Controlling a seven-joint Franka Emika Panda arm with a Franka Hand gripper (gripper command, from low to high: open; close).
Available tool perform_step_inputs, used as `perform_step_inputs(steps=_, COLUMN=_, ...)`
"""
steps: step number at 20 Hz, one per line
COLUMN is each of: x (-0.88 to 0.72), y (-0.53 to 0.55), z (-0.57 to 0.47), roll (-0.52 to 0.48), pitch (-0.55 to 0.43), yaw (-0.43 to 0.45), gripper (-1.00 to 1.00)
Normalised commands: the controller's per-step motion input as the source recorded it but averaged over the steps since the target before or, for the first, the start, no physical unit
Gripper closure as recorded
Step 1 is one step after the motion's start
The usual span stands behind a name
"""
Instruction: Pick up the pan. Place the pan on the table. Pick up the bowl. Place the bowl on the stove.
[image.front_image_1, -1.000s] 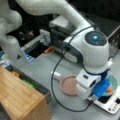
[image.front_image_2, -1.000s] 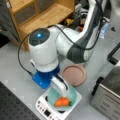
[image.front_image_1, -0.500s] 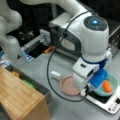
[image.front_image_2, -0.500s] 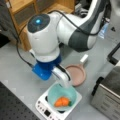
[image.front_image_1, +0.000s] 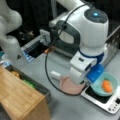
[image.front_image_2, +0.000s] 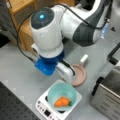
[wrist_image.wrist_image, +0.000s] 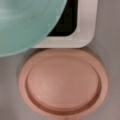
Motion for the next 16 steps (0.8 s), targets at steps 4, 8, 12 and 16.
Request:
perform_step_inputs(steps=4, x=-0.67, y=0.05, z=-0.05, roll=-0.219, pitch=-0.162, yaw=0.161, gripper=-1.00)
perform_step_inputs(steps=8, x=-0.66, y=0.03, z=-0.08, roll=-0.184, pitch=-0.201, yaw=0.150, gripper=-1.00)
perform_step_inputs(steps=12, x=-0.64, y=0.04, z=-0.09, roll=-0.160, pitch=-0.231, yaw=0.143, gripper=-1.00)
perform_step_inputs(steps=16, x=-0.62, y=0.05, z=-0.08, roll=-0.141, pitch=-0.256, yaw=0.143, gripper=-1.00)
